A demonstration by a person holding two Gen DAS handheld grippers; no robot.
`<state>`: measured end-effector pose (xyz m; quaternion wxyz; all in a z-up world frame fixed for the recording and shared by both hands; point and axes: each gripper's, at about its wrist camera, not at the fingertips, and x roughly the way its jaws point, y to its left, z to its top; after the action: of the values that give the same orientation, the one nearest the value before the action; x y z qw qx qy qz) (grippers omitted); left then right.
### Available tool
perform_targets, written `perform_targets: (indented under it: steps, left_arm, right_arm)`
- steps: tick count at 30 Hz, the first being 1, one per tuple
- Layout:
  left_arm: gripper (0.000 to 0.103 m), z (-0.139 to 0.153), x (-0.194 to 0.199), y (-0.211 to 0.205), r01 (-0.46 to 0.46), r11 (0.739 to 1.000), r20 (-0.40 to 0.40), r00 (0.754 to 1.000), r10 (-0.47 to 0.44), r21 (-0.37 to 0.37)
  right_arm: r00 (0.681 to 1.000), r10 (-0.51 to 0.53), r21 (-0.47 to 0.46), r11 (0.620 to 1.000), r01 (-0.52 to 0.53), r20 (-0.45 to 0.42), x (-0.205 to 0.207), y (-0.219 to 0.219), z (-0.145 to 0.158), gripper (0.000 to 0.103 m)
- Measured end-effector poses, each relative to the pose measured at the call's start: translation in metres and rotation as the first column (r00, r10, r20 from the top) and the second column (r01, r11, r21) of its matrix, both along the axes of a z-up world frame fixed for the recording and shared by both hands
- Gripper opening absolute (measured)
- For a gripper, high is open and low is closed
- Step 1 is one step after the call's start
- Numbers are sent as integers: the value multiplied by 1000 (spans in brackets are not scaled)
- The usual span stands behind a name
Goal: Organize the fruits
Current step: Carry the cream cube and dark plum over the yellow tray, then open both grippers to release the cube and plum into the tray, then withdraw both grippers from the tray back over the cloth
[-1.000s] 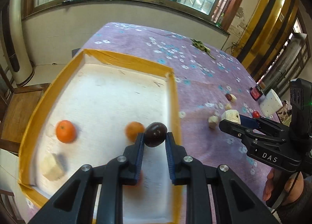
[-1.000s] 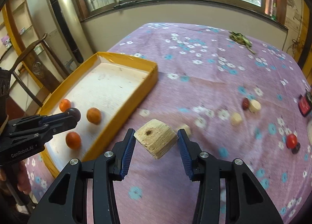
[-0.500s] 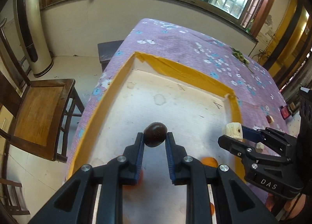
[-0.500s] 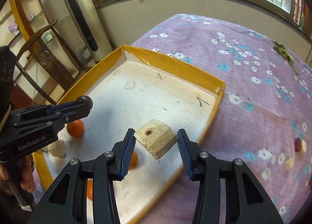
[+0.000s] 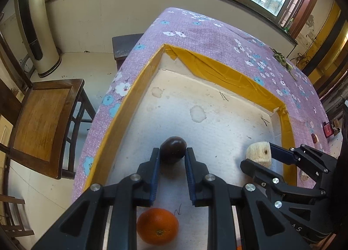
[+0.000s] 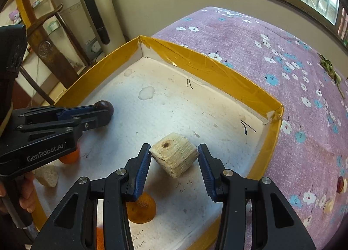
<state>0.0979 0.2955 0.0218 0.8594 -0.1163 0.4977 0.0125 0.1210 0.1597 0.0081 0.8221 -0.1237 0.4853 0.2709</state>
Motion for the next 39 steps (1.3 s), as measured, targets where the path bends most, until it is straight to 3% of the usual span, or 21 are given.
perform_targets:
  steps: [8,12,16,20,24,29,39]
  left_arm:
    - [32,3,-7,-1,-10,1000,1,1000,10,28]
    - [43,9,-22,-6,-15,998,21,1000,14,64]
    - [63,18,-39,-6,-58,995,56,997,54,77]
    - [66,28,-58,-3,-105,992,89,991,98,76]
    - [79,35,-79,-8,-159,981,104,984,148,109]
    - [80,41,-95,-37,-184,968,122,979,164,171]
    - [80,46,-104,-123,-61,982,108,993,42,179]
  right_arm:
    - [999,-38,15,999,38,-10,-5,-14,4,44]
    - [998,-61,58,996,62,-15,-16,-25,16,48]
    - [997,-71,90,993,70,7,-35,-35,31,53]
    - [995,-97,110,990,93,33,-60,-53,42,64]
    - [990,-132,107,986,125,55,-79,-76,47,67]
    - [982,-179,101,980,172,65,-96,-107,46,68]
    - [959,-276,128,955,267,58,-117,-189,51,68]
